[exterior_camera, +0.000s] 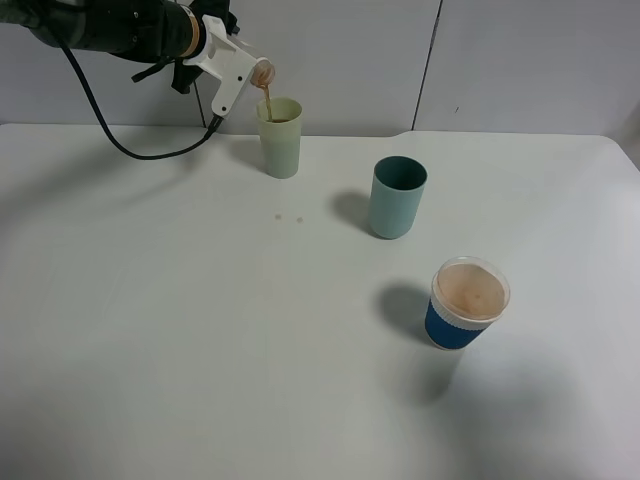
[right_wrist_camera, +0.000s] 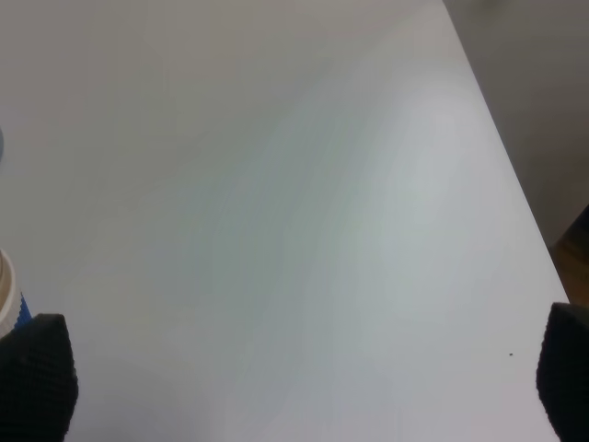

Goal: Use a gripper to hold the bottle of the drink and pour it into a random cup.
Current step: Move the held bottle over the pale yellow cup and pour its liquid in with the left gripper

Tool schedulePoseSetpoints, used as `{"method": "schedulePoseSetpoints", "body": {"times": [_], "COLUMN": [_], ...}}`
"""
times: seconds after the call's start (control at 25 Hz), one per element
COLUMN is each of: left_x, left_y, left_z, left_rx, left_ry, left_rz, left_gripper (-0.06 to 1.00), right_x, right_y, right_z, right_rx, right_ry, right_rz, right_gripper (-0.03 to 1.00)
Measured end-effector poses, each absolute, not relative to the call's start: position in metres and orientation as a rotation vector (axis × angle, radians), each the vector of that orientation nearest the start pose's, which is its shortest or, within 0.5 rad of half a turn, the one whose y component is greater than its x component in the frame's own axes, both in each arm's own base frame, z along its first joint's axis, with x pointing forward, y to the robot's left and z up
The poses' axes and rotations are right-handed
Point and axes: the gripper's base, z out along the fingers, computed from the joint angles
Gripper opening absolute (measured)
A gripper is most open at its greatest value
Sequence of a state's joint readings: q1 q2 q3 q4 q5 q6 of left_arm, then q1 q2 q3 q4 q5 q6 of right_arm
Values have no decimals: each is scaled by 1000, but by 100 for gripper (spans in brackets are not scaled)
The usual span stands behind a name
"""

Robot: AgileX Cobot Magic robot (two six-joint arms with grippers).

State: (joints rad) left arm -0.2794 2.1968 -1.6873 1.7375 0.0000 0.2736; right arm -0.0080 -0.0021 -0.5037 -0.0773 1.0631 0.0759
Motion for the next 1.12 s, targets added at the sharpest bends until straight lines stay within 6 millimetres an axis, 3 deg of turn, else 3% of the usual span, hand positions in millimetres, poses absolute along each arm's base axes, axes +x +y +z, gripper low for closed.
{"method": "schedulePoseSetpoints", "body": {"times": [0.84,1.12], "left_x": [497,497], "left_y": [-143,-145], "left_z": [209,213], "left_rx": [2005,1884], "left_ry": [860,999], "left_rz": [1093,983], "left_gripper": [34,34], "right_x": [-6,-6], "right_y": [-6,-6], "right_z": [278,278], "right_rx": [90,90], "right_ry": [2037,2037], "right_rz": [-50,-50], "right_gripper": [100,100]}}
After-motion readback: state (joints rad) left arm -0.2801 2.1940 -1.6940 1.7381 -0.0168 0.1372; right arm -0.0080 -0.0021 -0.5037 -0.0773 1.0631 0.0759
